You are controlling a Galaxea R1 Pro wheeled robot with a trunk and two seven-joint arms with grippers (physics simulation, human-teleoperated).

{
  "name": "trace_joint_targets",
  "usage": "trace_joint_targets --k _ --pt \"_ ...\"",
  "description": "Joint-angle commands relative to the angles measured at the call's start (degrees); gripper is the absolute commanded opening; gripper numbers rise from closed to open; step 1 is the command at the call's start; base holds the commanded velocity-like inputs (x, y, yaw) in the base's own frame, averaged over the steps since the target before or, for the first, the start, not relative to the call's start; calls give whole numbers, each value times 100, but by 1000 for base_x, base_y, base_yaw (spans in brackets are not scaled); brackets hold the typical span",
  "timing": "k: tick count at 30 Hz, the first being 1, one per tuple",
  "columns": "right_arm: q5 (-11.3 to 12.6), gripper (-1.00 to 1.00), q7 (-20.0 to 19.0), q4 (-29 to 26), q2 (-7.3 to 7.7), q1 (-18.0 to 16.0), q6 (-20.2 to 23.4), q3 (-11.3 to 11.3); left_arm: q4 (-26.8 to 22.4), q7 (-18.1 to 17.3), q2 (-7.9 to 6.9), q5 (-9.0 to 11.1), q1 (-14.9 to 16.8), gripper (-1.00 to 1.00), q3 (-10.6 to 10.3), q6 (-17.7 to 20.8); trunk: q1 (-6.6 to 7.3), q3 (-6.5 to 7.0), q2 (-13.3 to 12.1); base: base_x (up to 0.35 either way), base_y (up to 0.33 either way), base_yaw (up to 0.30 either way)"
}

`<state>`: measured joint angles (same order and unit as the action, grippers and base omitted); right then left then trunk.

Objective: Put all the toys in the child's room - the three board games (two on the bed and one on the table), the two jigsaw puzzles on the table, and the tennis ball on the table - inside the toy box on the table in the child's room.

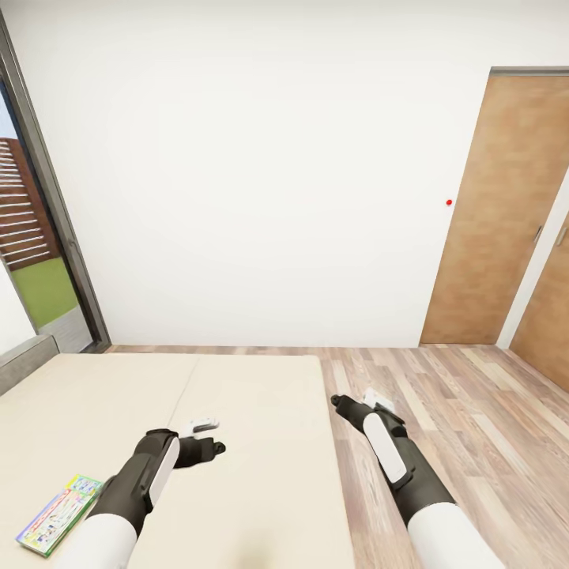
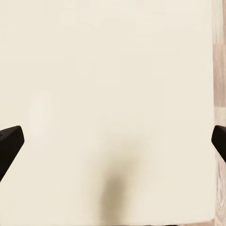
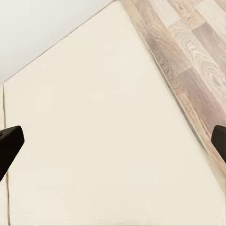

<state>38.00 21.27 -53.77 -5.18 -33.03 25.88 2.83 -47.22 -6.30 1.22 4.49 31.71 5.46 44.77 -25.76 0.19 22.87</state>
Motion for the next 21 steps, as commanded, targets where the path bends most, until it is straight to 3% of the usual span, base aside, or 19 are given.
trace_joint_targets --k 1,5,15,21 --pt "90 100 20 -41 2 32 39 -21 29 30 6 29 35 100 -8 0 -2 -3 5 0 0 0" --pt "222 100 -109 -169 -47 123 151 23 149 64 29 74 163 100 -137 -128 -2 -3 5 0 0 0" --pt "-60 100 93 126 -169 -74 -175 136 -173 -207 132 110 53 100 167 58 -2 -3 5 0 0 0" --pt "-107 100 115 281 -181 -92 -282 138 -221 -224 145 113 41 100 207 91 -2 -3 5 0 0 0"
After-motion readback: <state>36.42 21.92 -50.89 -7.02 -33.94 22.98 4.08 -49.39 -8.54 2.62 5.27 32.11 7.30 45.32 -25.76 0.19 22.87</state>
